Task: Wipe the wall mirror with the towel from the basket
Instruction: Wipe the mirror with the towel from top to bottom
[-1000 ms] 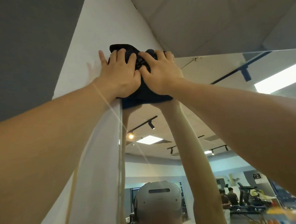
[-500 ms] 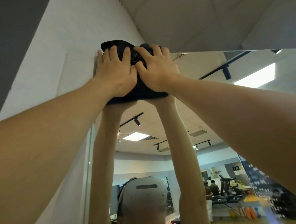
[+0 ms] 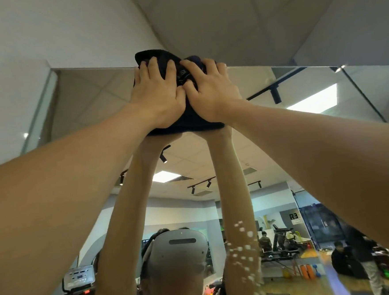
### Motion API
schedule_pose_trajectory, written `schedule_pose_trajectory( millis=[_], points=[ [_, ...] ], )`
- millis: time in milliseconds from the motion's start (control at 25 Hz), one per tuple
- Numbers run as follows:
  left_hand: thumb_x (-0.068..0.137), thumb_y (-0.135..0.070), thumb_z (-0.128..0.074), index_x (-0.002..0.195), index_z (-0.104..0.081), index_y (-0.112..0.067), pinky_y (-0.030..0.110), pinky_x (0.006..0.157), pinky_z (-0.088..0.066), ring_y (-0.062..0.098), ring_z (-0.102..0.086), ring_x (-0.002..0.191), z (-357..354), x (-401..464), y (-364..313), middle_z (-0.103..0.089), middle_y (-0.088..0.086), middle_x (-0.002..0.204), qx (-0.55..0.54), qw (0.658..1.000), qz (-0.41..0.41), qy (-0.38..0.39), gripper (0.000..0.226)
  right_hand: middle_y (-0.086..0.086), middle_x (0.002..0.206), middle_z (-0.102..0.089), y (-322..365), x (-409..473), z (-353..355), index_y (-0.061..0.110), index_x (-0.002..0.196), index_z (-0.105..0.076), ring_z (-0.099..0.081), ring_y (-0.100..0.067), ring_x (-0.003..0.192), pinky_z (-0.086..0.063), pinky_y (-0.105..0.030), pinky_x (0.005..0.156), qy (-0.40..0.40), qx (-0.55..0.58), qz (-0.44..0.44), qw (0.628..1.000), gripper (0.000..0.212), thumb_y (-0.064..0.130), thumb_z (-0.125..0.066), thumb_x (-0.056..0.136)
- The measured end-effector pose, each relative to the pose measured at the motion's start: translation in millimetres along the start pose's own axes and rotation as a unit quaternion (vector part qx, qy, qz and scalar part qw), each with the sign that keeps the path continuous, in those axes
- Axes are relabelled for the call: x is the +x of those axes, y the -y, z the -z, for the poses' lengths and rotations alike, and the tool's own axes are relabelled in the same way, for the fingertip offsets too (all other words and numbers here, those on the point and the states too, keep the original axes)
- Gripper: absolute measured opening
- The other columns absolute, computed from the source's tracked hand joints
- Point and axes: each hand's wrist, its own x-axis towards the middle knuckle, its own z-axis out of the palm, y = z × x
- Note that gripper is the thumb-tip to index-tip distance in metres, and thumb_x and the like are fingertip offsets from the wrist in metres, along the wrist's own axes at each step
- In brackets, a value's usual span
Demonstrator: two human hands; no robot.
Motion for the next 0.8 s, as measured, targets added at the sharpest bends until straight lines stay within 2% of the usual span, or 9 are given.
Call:
schedule_pose_trajectory(
  millis=[400,800],
  points=[
    [0.107,-0.04,-0.027,0.163,-0.005,-0.011,0.054,0.127,-0.002,0.047,0.0,0.155,-28,18,-112,-0.002,0.029,0.167,-0.003,1.0,0.017,-0.006,0.067,-0.007,0.16,-0.032,-107,-16,43,0.039,0.158,-0.028,-0.023,-0.034,0.149,-0.034,-0.056,0.118,0.009,-0.004,0.025,1.0,0.061,0.052,-0.028,0.099],
    [0.106,-0.038,-0.028,0.163,-0.007,-0.011,0.055,0.127,-0.005,0.047,-0.001,0.155,-41,35,-162,-0.003,0.028,0.167,-0.006,1.0,0.019,-0.018,0.066,-0.007,0.162,-0.03,-160,-13,64,0.04,0.159,-0.027,-0.021,-0.032,0.151,-0.036,-0.053,0.117,0.001,-0.011,0.031,0.999,0.059,0.051,-0.03,0.102]
  ],
)
